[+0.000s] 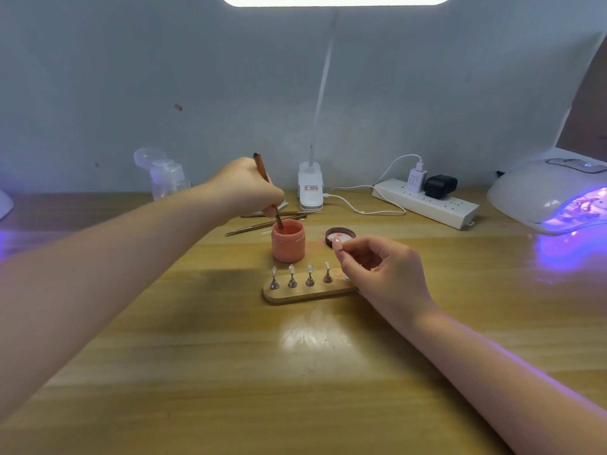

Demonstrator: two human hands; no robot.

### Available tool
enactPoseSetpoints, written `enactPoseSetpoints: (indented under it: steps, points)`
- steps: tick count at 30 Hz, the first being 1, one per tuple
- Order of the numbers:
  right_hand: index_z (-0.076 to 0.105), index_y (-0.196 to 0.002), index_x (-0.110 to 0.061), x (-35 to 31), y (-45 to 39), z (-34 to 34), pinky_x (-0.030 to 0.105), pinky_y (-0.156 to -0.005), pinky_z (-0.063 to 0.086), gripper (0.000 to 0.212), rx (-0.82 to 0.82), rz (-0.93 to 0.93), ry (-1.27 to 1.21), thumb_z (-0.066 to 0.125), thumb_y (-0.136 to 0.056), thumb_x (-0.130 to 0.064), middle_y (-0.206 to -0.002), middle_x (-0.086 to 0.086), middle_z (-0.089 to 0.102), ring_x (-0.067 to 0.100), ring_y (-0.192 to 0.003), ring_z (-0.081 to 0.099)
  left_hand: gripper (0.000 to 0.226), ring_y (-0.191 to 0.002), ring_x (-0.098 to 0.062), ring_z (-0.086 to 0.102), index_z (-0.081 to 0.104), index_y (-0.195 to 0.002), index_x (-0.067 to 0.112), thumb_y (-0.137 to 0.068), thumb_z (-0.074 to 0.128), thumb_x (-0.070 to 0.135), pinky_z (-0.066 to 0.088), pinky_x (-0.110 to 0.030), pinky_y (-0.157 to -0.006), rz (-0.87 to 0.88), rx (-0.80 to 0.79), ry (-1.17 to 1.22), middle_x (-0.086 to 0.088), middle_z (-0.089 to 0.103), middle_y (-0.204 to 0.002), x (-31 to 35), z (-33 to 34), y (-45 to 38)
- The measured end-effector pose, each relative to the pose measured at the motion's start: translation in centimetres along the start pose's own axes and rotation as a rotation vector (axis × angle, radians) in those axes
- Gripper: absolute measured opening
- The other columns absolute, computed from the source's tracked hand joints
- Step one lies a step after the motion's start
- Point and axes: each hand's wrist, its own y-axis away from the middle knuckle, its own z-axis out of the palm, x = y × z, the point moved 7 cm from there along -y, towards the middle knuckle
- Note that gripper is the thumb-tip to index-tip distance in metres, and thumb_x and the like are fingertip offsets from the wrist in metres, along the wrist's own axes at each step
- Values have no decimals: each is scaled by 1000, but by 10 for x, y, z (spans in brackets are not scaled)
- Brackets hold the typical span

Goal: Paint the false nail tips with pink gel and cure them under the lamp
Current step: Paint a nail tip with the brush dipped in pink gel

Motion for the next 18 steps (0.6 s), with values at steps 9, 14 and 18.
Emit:
enactPoseSetpoints:
  steps: [9,14,18]
  points:
    - [76,-87,-12,-2,1,1,35,-64,52,6,-12,-18,20,72,-83,-15,-73,1,71,12,-64,61,20,-83,-20,62,68,-97,3,-80,70,12,49,-31,-71,-119,-103,38,-16,70,-100,-8,29,-8]
    - [76,-87,-11,-3,0,1,32,-63,51,6,-9,-26,20,72,-83,-14,-73,2,71,12,-65,60,6,-41,-6,41,66,-86,7,-85,63,12,28,-18,-41,-259,-4,352,4,63,-47,-26,9,-6]
    - [76,-84,-11,-3,0,0,26,-61,49,5,1,-27,19,73,-83,-14,-71,0,71,7,-62,59,9,-45,-8,31,64,-78,14,-85,58,16,23,-18,-41,-333,-6,576,8,59,-45,-49,-3,0]
